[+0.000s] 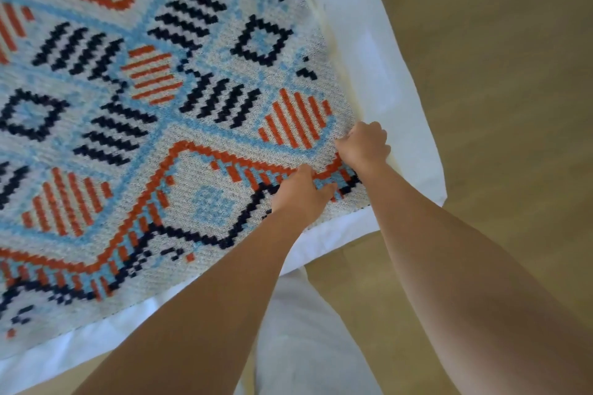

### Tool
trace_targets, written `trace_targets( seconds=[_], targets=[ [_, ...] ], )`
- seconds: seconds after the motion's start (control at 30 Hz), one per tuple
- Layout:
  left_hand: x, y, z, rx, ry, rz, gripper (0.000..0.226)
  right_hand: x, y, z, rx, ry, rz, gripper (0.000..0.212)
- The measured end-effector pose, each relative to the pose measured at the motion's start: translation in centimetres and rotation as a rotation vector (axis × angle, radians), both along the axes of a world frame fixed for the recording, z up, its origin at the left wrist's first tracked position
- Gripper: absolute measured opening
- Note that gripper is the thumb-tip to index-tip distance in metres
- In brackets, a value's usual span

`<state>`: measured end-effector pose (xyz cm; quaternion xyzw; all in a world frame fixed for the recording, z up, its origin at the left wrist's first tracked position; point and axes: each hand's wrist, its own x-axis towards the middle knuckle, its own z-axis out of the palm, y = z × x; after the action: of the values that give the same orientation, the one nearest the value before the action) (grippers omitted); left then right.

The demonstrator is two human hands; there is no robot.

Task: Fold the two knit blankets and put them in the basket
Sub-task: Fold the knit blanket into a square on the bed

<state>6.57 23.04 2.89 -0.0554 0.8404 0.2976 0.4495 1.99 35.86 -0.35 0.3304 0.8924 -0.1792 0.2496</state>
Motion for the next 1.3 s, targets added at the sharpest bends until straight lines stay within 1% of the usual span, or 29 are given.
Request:
trace_targets(
  seconds=[0.1, 0.13, 0.17, 0.27, 0.33, 0.4, 0.47, 0.5, 0.57, 0.63, 0.67, 0.73, 0.77, 0.8, 0.87, 0.93, 1.0, 1.1, 1.13, 1.23, 1.3],
  targets=[
    [0.3, 0.2, 0.1, 0.018, -0.017, 0.011, 0.049, -0.2, 0.3, 0.6, 0.018, 0.060, -0.132, 0.043],
    [0.4, 0.2, 0.1, 0.026, -0.006, 0.017, 0.048, -0.2, 0.4, 0.6, 0.001, 0.080, -0.171, 0.048],
    [0.5, 0.2, 0.2, 0.031, 0.015, 0.031, 0.048, -0.2, 0.4, 0.6, -0.042, 0.064, -0.203, 0.048],
    [0.6, 0.2, 0.3, 0.041, 0.055, 0.092, 0.057, -0.5, -0.2, 1.2, -0.251, -0.002, -0.202, 0.028],
    [1.0, 0.1, 0.6, 0.057, 0.040, 0.151, 0.071, -0.8, -1.3, 2.2, -0.337, 0.028, -0.178, 0.028],
    [1.4, -0.1, 1.5, 0.051, 0.052, 0.195, 0.078, -0.9, -2.9, 3.6, -0.451, 0.033, -0.181, 0.030],
    [1.7, -0.3, 2.6, 0.028, 0.073, 0.243, 0.071, -0.7, -5.0, 5.1, -0.608, -0.026, -0.236, 0.025],
    [1.9, -0.6, 2.9, 0.026, 0.074, 0.289, 0.067, -0.5, -6.0, 5.7, -0.680, -0.057, -0.258, 0.026],
    [2.2, -1.8, 3.4, 0.036, 0.062, 0.409, 0.062, -0.2, -8.0, 6.5, -0.759, -0.092, -0.258, 0.036],
    [2.5, -4.1, 3.5, 0.048, 0.066, 0.529, 0.048, -0.1, -10.3, 7.0, -0.793, -0.083, -0.225, 0.030],
    [2.7, -5.6, 3.4, 0.036, 0.076, 0.566, 0.035, 0.1, -11.6, 7.2, -0.808, -0.075, -0.206, 0.026],
    [3.0, -8.9, 3.3, -0.026, 0.113, 0.577, 0.013, 0.5, -14.3, 7.4, -0.821, -0.042, -0.168, 0.029],
    [3.3, -11.3, 3.4, -0.056, 0.136, 0.579, 0.012, 0.9, -16.4, 7.7, -0.835, -0.031, -0.150, 0.029],
    [3.4, -13.2, 3.5, -0.076, 0.152, 0.576, 0.016, 1.3, -17.9, 8.0, -0.843, -0.018, -0.141, 0.028],
    [3.6, -16.4, 3.9, -0.078, 0.166, 0.579, 0.026, 2.0, -20.7, 8.1, -0.856, -0.002, -0.136, 0.026],
    [4.4, -21.1, 4.3, -0.058, 0.176, 0.631, 0.031, 3.1, -25.3, 8.5, -0.845, 0.002, -0.092, 0.031],
    [5.6, -25.9, 4.4, -0.030, 0.206, 0.670, 0.029, 3.9, -30.2, 8.9, -0.847, 0.025, -0.057, 0.036],
    [8.0, -33.4, 4.2, -0.013, 0.231, 0.638, 0.011, 4.3, -37.9, 9.1, -0.793, 0.112, -0.031, 0.024],
    [8.8, -36.1, 4.2, -0.015, 0.226, 0.614, 0.012, 4.6, -40.6, 9.1, -0.758, 0.113, 0.002, 0.023],
    [11.1, -44.8, 4.0, -0.011, 0.211, 0.560, 0.016, 5.9, -49.3, 8.5, -0.753, 0.030, 0.052, 0.022],
    [12.6, -50.9, 3.8, -0.076, 0.188, 0.552, 0.013, 7.1, -55.1, 8.2, -0.774, -0.019, 0.047, 0.021]
  ],
)
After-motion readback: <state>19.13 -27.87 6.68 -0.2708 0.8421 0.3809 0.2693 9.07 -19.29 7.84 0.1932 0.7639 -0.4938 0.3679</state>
